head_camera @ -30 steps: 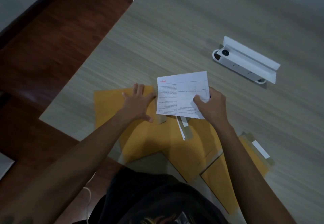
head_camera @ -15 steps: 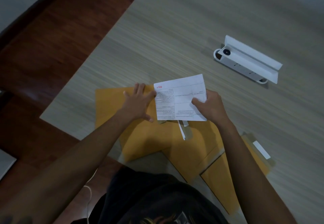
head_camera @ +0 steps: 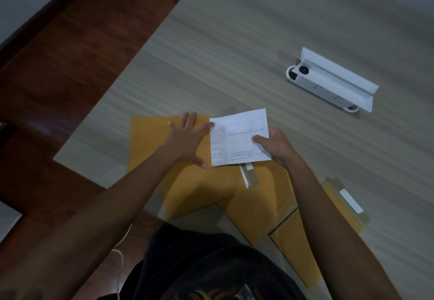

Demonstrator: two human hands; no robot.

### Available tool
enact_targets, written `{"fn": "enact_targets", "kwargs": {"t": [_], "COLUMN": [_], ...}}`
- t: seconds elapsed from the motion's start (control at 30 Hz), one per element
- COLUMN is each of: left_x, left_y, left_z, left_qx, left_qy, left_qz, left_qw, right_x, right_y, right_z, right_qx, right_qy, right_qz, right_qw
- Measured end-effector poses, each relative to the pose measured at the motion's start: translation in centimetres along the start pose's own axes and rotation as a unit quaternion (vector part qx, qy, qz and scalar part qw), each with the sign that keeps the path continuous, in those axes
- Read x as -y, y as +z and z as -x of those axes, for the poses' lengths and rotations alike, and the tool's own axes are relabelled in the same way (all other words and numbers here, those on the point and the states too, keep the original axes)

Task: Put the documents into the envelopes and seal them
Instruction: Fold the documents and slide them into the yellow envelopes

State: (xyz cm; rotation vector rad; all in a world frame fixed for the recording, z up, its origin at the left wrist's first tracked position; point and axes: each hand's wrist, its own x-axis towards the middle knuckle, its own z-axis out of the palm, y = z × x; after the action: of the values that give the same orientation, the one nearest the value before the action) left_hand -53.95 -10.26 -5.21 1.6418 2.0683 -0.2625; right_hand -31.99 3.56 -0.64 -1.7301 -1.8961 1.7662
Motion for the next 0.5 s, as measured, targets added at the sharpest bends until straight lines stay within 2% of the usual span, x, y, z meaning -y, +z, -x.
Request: {"fn": "enact_targets", "kwargs": {"t": [0.27, 0.5], "left_x": [0.6, 0.3], "left_y": [0.5, 0.3], "left_z": [0.3, 0.0], "left_qx": [-0.036, -0.032], "left_qy": [0.028, 0.037], "left_qz": [-0.023, -0.001], "left_qw": [0.999, 0.999], "right_x": [-1.5, -1.0], "right_y": [1.4, 2.6], "right_z": [0.2, -0.1], "right_qx": [-0.077, -0.059], "right_qy": [0.008, 0.022], "right_qz": [0.039, 0.045], "right_qw": [0.996, 0.997]}}
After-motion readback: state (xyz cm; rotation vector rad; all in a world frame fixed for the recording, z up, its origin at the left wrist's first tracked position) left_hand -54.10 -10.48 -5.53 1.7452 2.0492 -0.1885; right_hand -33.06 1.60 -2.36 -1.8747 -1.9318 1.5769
